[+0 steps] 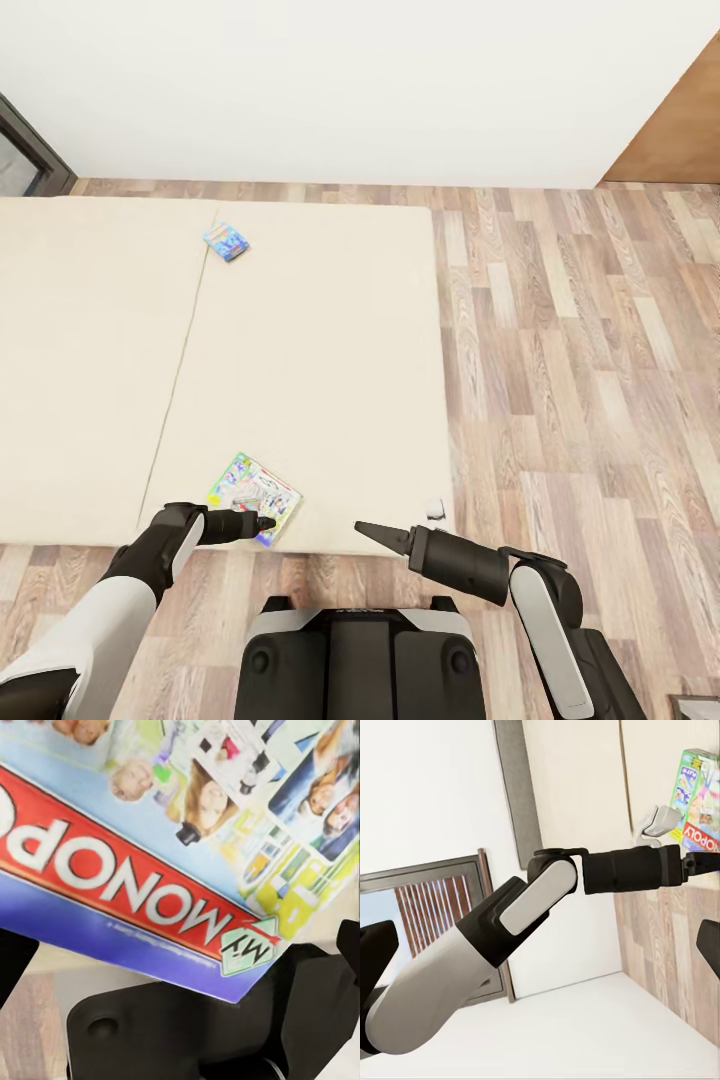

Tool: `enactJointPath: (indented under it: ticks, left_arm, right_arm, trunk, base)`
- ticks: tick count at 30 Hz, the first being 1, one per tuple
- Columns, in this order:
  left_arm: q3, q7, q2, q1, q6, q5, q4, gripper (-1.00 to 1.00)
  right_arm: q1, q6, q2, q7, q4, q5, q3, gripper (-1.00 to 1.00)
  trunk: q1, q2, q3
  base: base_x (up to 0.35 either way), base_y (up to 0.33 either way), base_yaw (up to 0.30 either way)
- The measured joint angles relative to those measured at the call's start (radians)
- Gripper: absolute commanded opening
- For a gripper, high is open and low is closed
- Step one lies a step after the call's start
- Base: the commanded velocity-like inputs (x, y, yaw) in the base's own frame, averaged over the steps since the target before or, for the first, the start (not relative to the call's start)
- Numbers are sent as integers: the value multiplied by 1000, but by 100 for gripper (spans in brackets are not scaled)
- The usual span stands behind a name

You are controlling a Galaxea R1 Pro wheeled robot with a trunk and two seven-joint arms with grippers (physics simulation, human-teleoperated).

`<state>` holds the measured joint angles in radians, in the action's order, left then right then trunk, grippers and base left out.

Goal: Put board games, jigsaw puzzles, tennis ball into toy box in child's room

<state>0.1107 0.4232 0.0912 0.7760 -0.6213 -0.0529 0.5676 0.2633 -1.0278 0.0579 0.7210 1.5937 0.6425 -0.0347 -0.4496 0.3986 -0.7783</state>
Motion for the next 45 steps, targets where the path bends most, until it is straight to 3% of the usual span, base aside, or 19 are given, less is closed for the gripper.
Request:
enactJointPath:
  ticks: [45]
  left_arm:
    - [-1,-1,-1,0,13,0,0,100]
  right_arm:
    - [0,0,0,0,0,0,0,100]
  trunk:
    - [0,0,0]
  base:
    - [19,-72,0]
